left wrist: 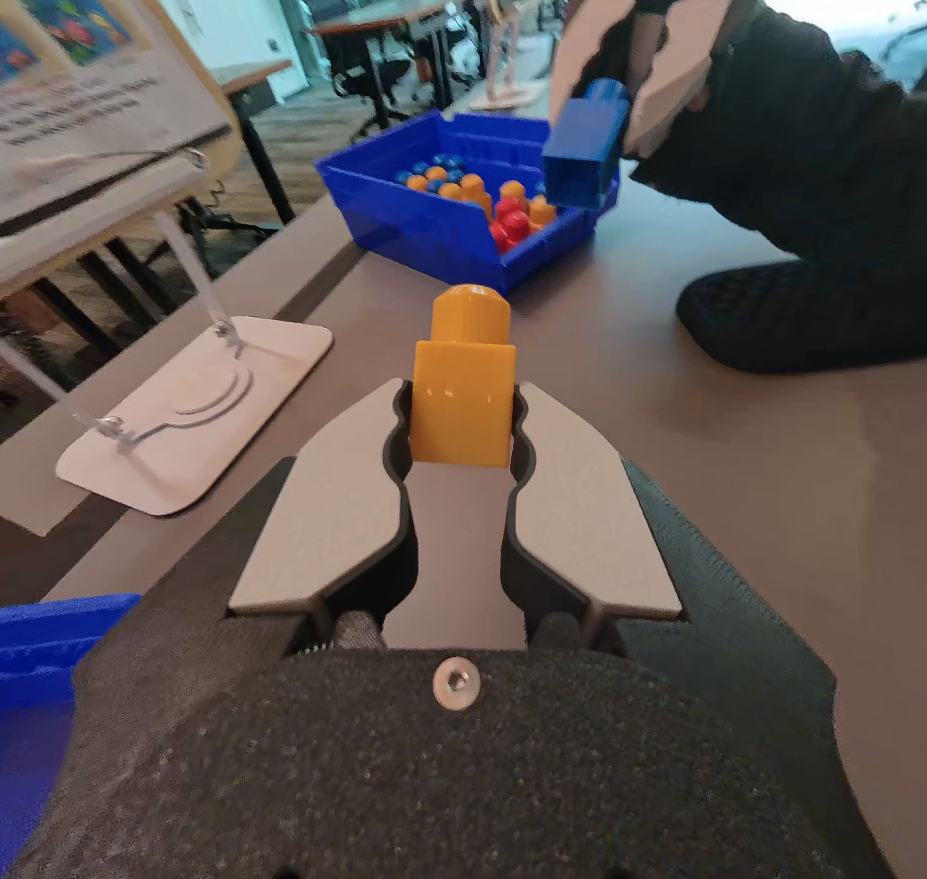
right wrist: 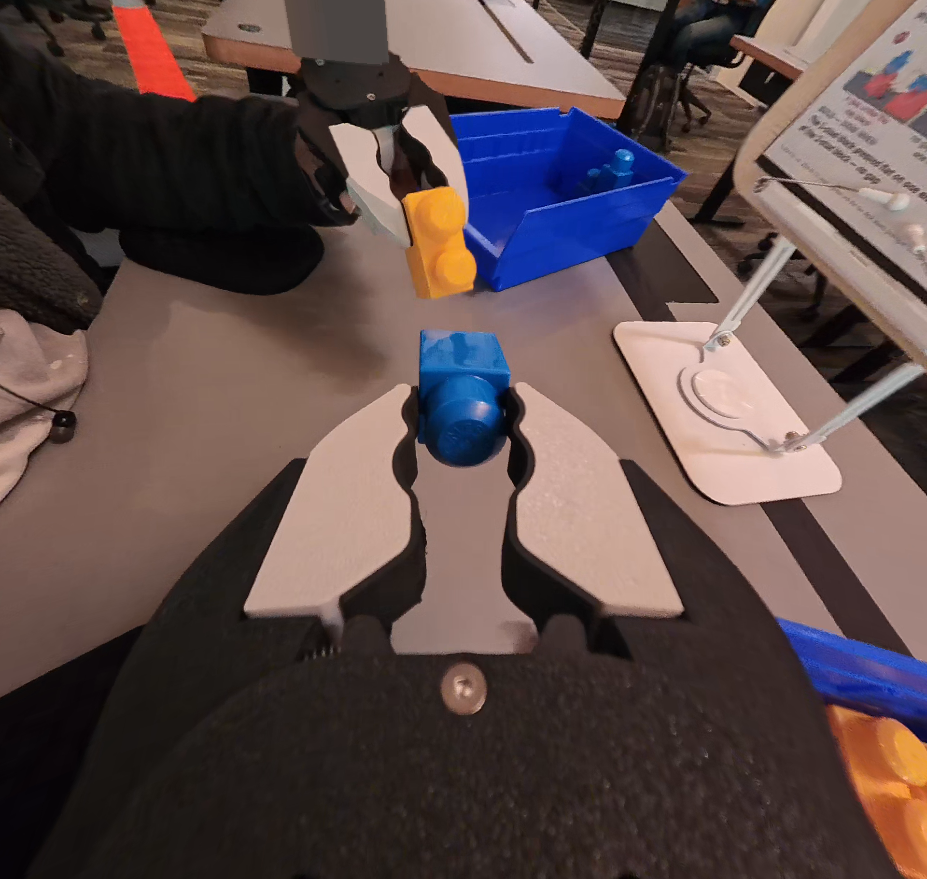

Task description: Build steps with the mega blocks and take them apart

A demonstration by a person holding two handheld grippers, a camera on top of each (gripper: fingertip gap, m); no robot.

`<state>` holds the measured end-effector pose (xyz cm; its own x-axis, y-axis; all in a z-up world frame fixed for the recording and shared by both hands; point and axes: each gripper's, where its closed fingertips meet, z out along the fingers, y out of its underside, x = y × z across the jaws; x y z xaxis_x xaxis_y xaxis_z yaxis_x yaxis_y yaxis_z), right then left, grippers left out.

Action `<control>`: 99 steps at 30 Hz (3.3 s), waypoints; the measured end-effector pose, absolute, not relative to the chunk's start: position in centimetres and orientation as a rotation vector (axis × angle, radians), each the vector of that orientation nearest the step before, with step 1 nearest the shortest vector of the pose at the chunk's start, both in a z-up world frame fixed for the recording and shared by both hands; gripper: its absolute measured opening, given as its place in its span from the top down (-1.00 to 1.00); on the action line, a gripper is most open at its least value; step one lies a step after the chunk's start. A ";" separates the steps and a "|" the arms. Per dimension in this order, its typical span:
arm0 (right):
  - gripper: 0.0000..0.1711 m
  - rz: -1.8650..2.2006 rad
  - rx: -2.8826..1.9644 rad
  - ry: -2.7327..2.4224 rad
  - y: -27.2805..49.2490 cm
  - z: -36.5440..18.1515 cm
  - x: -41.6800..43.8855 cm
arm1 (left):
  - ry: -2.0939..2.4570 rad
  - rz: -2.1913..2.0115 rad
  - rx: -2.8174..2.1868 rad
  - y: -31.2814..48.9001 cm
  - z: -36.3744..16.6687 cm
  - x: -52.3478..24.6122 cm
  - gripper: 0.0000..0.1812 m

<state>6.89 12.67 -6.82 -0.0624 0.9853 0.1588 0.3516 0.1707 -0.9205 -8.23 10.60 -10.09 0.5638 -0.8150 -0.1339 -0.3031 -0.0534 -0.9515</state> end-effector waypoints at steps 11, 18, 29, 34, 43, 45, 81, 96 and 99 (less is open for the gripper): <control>0.62 0.420 -1.704 -1.639 22.3 -5.6 16.2 | 0.689 -0.513 -1.538 12.7 -7.6 -10.5 0.59; 0.62 0.055 -2.068 -1.739 28.1 -9.2 24.0 | 0.687 -0.527 -1.548 12.8 -8.0 -10.2 0.59; 0.62 -0.146 -2.374 -1.809 30.9 -15.9 30.0 | 0.697 -0.529 -1.552 12.8 -8.2 -10.1 0.59; 0.62 -0.144 -2.368 -1.837 30.9 -16.6 29.5 | 0.702 -0.527 -1.556 12.8 -8.3 -10.0 0.59; 0.61 -0.190 -2.379 -1.939 30.3 -18.5 29.3 | 0.706 -0.522 -1.556 12.7 -8.3 -10.0 0.59; 0.61 -0.194 -2.385 -1.960 30.1 -19.0 29.3 | 0.708 -0.520 -1.555 12.7 -8.3 -10.0 0.59; 0.46 0.402 -1.398 -2.080 17.0 -7.3 2.5 | 0.740 -0.530 -1.559 12.3 -8.6 -9.1 0.59; 0.66 0.680 -1.265 -2.200 12.1 -10.6 -4.5 | 0.826 -0.579 -1.544 10.9 -9.3 -6.4 0.59; 0.66 0.708 -1.261 -2.196 11.9 -10.6 -4.3 | 0.834 -0.593 -1.544 10.8 -9.4 -6.2 0.59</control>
